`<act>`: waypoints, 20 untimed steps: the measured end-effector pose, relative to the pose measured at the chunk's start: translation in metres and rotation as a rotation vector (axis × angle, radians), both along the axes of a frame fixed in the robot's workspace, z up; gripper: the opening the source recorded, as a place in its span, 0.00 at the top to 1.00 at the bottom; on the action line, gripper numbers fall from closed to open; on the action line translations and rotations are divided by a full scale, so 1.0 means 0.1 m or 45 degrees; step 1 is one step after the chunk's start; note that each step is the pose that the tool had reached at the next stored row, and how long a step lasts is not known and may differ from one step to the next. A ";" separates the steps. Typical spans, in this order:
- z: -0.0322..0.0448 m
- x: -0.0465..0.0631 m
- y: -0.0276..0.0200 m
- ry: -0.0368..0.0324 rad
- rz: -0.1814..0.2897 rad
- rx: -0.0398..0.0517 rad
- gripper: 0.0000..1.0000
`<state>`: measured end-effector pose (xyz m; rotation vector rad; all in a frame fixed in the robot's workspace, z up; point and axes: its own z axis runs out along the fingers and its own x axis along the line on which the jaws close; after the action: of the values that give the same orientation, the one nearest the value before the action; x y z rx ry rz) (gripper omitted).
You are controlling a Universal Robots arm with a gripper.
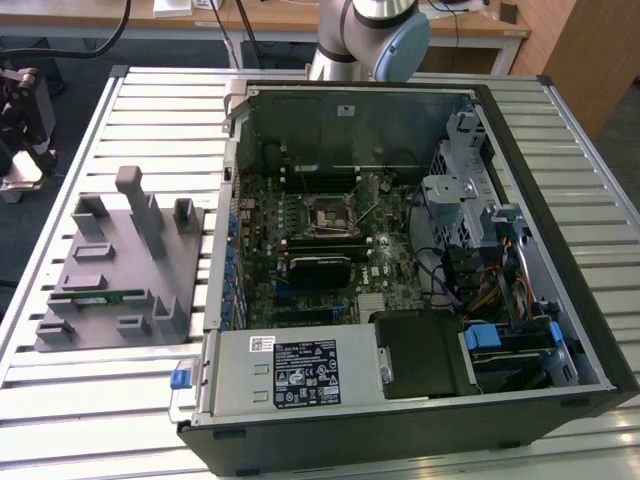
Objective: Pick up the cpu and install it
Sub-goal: 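Pick up the cpu and move it towards the insertion slot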
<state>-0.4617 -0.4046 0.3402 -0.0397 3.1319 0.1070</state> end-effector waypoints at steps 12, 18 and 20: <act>0.151 0.00 0.015 0.0000 -0.002 0.000 0.47; 0.233 0.00 0.019 0.0001 -0.003 0.000 0.47; 0.260 0.00 0.020 0.0001 -0.003 0.000 0.47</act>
<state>-0.4617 -0.4026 0.3662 -0.0359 3.1320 0.1069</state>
